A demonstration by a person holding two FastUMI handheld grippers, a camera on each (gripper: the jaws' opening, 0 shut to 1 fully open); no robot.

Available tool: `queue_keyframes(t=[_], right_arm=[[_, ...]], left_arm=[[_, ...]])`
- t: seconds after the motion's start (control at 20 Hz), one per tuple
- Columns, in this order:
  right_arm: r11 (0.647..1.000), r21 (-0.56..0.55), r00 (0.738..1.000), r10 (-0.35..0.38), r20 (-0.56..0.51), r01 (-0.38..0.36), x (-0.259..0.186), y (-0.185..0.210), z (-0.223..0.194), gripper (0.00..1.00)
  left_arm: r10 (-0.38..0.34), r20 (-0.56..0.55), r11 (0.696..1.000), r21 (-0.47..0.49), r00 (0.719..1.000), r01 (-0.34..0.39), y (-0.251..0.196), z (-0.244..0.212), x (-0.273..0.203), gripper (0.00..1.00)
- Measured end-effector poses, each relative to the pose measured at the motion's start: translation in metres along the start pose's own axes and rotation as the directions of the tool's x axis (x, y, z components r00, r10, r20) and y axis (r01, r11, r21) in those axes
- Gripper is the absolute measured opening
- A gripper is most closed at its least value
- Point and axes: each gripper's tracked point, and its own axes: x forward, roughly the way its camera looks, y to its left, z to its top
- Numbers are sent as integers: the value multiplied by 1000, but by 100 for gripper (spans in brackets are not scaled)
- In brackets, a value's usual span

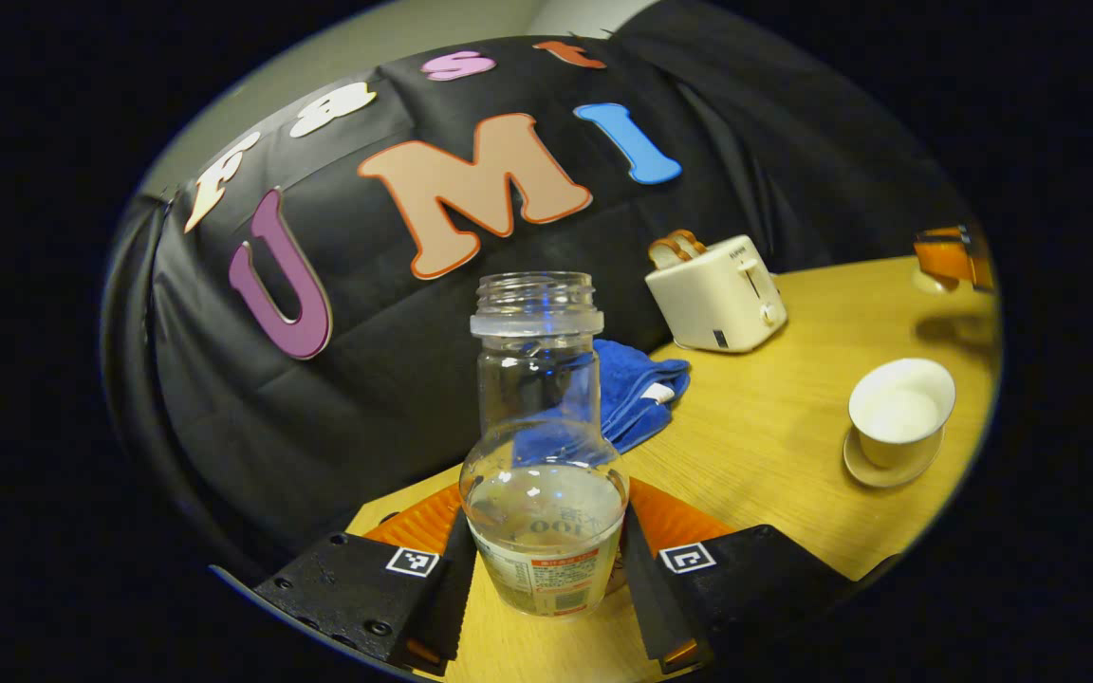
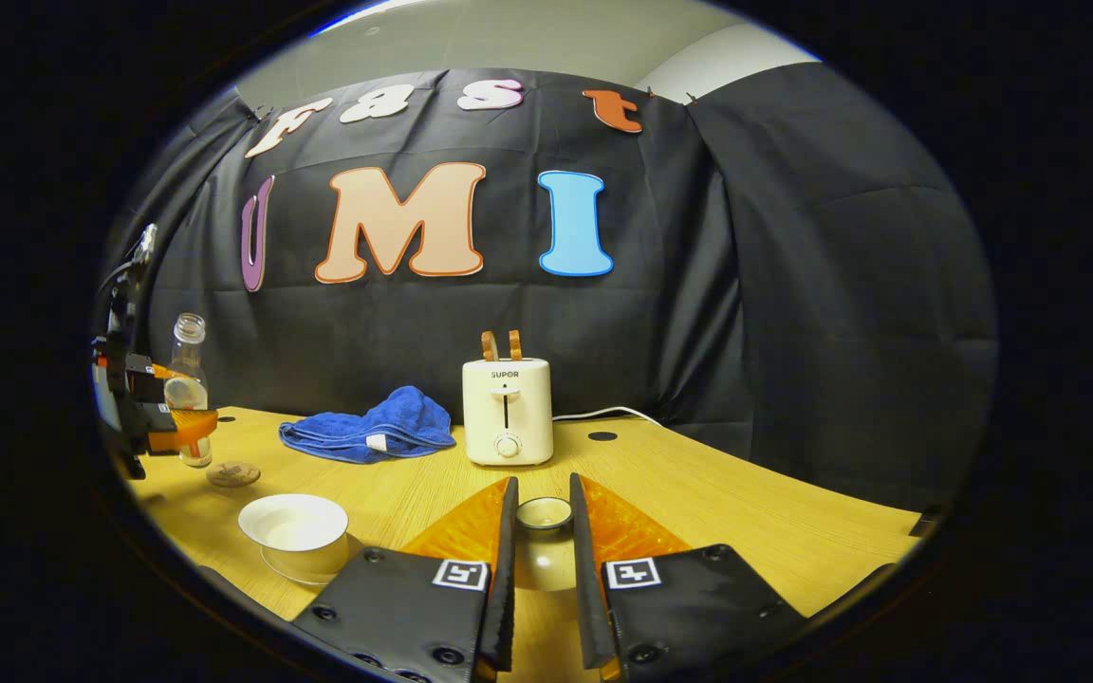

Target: Open the teacup lid with one hand, grasp the water bottle and pour water into the teacup with the other hand; after pouring, place the water bottle on the coaster and then close the teacup lid.

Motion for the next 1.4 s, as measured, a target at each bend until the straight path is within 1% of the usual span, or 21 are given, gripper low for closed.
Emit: queue_keyframes(t=[0.1, 0.15, 0.2, 0.25, 0.4, 0.55, 0.8, 0.95, 1.05, 1.3, 1.4], right_arm=[[1000, 0, 1000, 0, 1, 0, 0, 0, 0, 31], [1000, 0, 1000, 0, 0, 0, 1, 0, 0, 31], [1000, 0, 1000, 0, 0, 0, 0, 0, 0, 31], [1000, 0, 1000, 0, 0, 0, 0, 0, 0, 31], [1000, 0, 1000, 0, 0, 0, 0, 0, 0, 31], [1000, 0, 1000, 0, 0, 0, 0, 0, 0, 31], [1000, 0, 1000, -1, 1, 1, 0, -1, 0, 31], [1000, 0, 1000, -3, 0, 3, 0, 0, 0, 31], [1000, 0, 1000, -3, -1, 3, 0, 0, 0, 31], [1000, 0, 1000, -3, 0, 3, 0, 0, 0, 31], [1000, -1, 1000, -3, 0, 3, 0, 0, 1, 31]], left_arm=[[20, 23, 997, -78, 1000, -18, 10, -2, 1, 69], [16, 20, 993, -116, 1000, -14, 11, -5, 1, 69], [21, 26, 989, -148, 999, -17, 13, -7, 3, 70], [23, 34, 985, -172, 999, -17, 16, -9, 4, 69], [26, 64, 971, -238, 998, -10, 13, -11, 9, 70], [18, 83, 964, -265, 996, 5, 11, -10, 19, 69], [12, 75, 949, -314, 997, 12, 10, -19, 31, 69], [8, 59, 950, -311, 998, 11, 9, -27, 34, 69], [12, 70, 951, -309, 997, 10, 12, -24, 38, 70], [-6, 70, 952, -304, 998, 27, 9, -23, 38, 70], [-3, 76, 951, -308, 997, 26, 10, -24, 37, 73]])
